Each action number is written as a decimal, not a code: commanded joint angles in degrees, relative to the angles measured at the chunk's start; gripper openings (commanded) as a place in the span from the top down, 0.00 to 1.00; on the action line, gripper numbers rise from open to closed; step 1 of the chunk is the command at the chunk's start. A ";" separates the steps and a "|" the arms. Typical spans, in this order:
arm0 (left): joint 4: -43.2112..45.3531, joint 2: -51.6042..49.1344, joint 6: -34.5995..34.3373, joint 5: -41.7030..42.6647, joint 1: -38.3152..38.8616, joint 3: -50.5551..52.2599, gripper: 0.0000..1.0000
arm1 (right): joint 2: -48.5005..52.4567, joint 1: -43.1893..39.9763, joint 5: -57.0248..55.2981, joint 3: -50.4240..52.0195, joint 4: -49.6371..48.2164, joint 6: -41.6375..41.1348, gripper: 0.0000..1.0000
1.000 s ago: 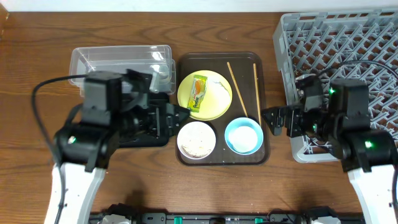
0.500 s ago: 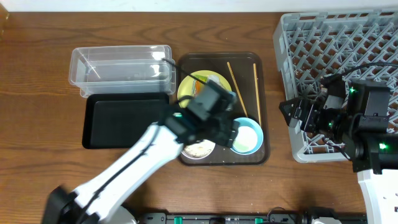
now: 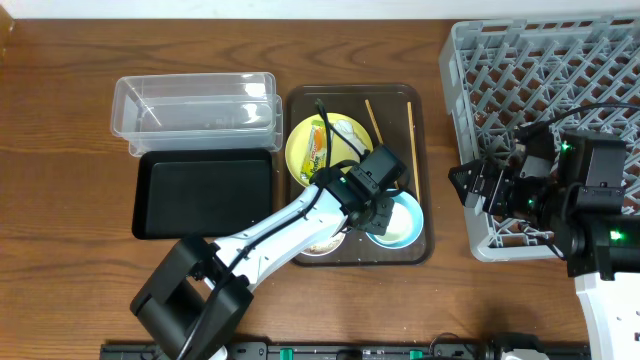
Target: Sort waste into correct bins and load items into the dishwasher rack
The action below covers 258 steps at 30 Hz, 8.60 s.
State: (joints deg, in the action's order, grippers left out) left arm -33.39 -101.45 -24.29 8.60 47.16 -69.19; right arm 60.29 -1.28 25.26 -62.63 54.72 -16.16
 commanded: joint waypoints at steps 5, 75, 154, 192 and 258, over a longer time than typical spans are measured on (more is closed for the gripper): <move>-0.61 8.39 -0.04 -0.22 -1.70 -1.33 0.94 | -0.52 -0.90 0.09 -1.11 -0.20 0.61 0.09; -1.27 21.99 13.77 78.79 -37.81 -1.05 0.47 | 3.19 -10.80 -22.73 -1.18 12.22 -3.52 0.47; 7.28 1.57 12.83 -12.37 -17.84 -3.58 0.94 | -0.39 -5.88 8.20 -7.63 7.82 6.86 0.01; 13.77 0.90 15.98 -1.73 -18.93 -4.07 0.49 | -0.39 -5.88 7.96 -7.63 7.74 6.84 0.01; -15.06 13.49 11.41 -7.06 -23.87 -6.32 0.41 | -0.39 -5.88 4.90 -7.63 8.26 7.65 0.01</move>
State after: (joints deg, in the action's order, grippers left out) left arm -45.76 -91.07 -12.88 -0.73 19.40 -75.11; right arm 59.94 -7.94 32.10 -69.73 63.18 -9.74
